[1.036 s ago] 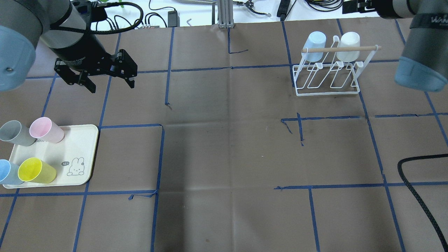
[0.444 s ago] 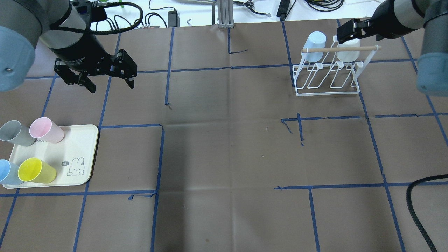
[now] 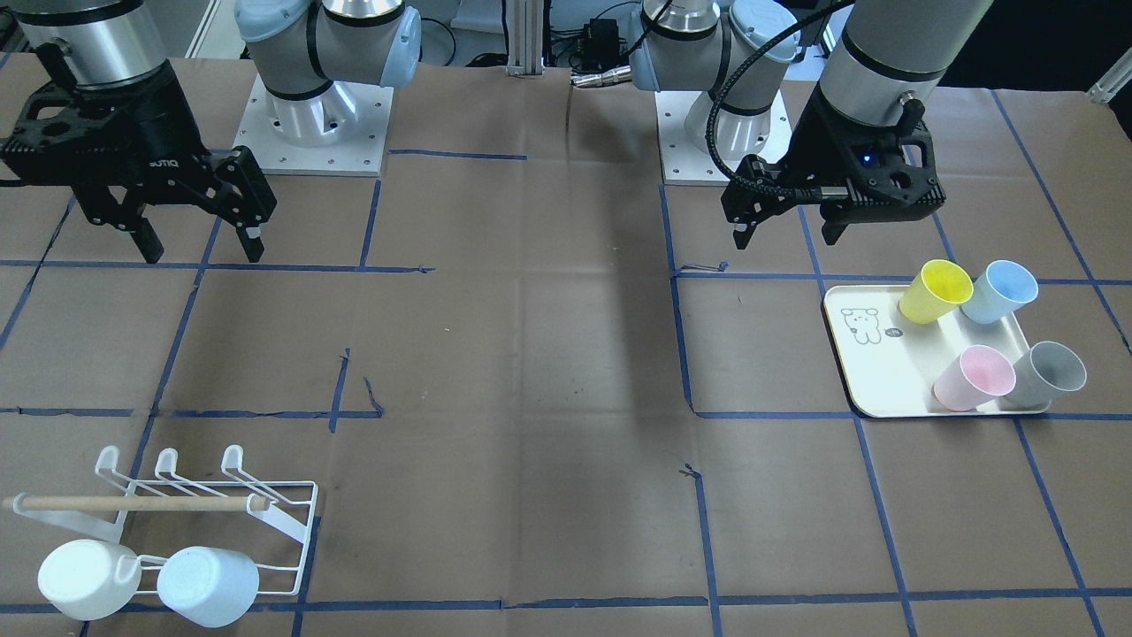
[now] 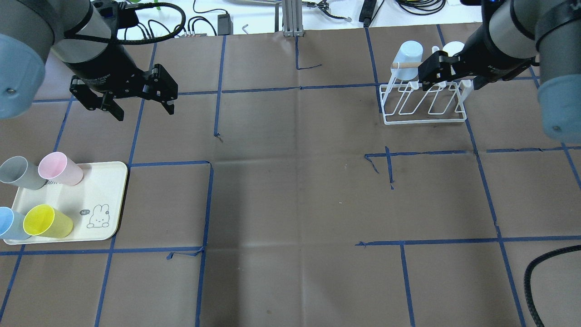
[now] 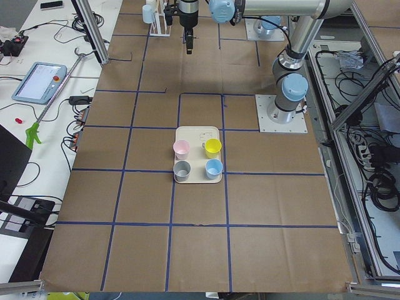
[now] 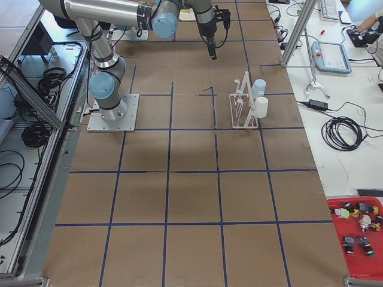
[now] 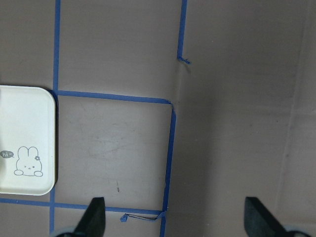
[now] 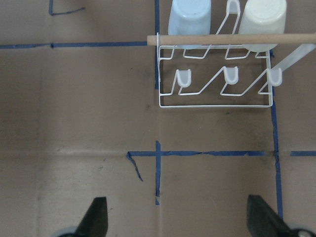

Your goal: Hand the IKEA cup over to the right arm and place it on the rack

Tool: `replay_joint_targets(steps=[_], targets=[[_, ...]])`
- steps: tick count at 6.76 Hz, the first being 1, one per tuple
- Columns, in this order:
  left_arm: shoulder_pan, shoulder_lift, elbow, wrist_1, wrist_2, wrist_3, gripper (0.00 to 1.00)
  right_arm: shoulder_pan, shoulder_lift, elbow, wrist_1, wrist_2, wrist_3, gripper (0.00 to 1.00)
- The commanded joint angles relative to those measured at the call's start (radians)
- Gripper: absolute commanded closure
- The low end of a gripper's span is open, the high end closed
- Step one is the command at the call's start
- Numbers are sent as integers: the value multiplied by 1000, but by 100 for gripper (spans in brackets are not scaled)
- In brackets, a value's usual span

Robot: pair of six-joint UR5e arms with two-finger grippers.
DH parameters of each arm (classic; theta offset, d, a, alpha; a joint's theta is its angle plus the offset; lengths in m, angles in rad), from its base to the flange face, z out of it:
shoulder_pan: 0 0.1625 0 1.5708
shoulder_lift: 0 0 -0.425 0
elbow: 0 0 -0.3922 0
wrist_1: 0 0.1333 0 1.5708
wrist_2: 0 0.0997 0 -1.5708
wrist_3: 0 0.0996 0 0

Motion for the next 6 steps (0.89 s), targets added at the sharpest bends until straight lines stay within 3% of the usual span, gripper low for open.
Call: replay_joint_targets(steps=[1, 6], targets=[[0, 2, 0, 3, 2, -4, 1, 119, -7, -54, 102, -20, 172, 0], [0, 2, -2, 14, 2, -20, 1, 128, -13, -73, 177, -54, 171, 0]])
